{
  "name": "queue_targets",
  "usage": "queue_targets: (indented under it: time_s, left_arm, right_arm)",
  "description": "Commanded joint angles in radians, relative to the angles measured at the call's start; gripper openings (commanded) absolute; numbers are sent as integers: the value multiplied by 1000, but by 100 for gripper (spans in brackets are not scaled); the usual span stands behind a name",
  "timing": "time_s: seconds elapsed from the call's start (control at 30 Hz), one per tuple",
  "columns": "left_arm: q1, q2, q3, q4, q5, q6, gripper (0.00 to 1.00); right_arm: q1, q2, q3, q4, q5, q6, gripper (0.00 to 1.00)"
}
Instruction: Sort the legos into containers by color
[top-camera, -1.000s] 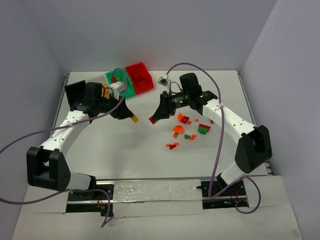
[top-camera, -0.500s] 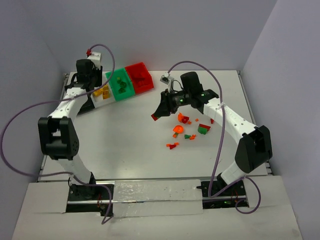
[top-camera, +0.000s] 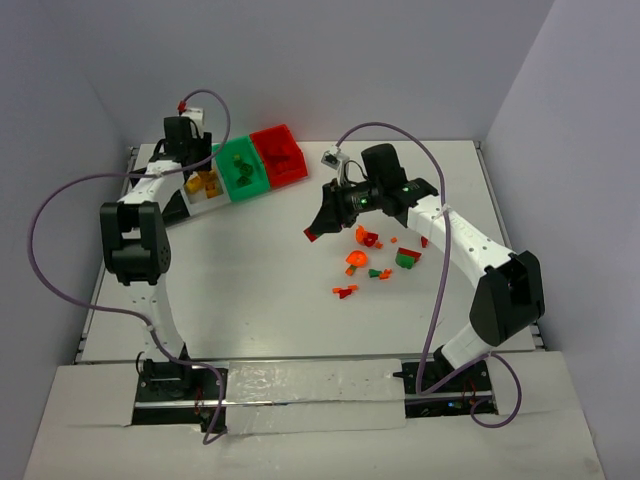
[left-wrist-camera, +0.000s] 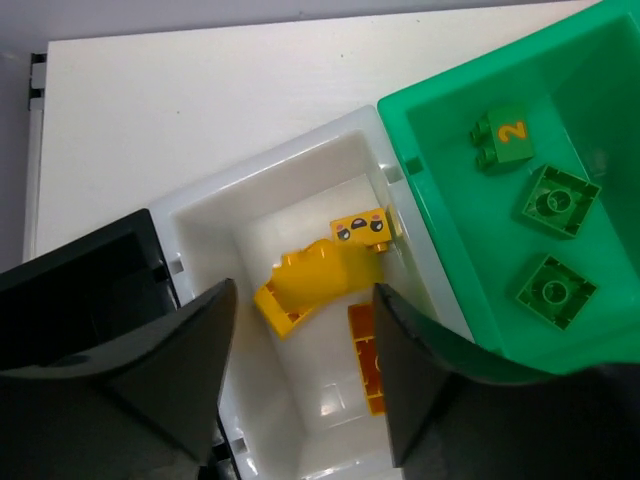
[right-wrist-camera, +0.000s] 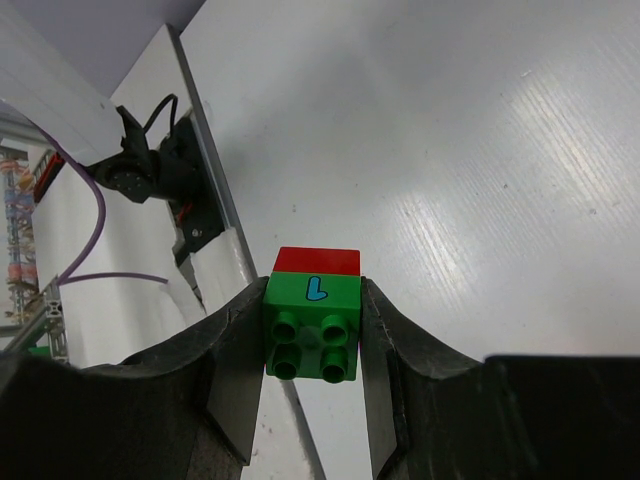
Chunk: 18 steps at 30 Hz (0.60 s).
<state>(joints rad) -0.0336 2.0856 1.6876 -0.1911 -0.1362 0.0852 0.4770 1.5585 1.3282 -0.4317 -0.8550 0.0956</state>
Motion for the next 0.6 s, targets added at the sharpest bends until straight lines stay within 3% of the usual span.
queue_targets:
  time_s: [0.0, 0.07, 0.13, 0.2, 0.27, 0.33, 0.4, 0.57]
  left_arm:
    - [7, -73, 60, -16, 2, -13, 86]
    - [14, -124, 55, -63, 81, -24, 88]
    - [24, -185, 37, -114, 270, -40, 85]
    - [45, -315, -56, -125, 575, -61, 82]
    - [48, -442, -216, -21, 1022, -191, 80]
    - [35, -516, -345, 41, 1115, -315, 80]
    - [-53, -606, -539, 168, 1271, -420, 79]
    - [-193, -741, -705, 334, 1285, -518, 81]
  right_arm:
    - [-6, -2, 46, 14, 4, 5, 0]
    - [-6, 1, 44, 23, -6, 19, 0]
    - [-6, 4, 43, 35, -23, 33, 0]
    - [-7, 5, 34, 62, -66, 63, 0]
    - [-8, 4, 9, 117, -127, 105, 0]
    - [-8, 7, 1, 154, -168, 134, 0]
    - [-7, 10, -19, 209, -221, 181, 0]
    - [6, 8, -30, 266, -285, 225, 0]
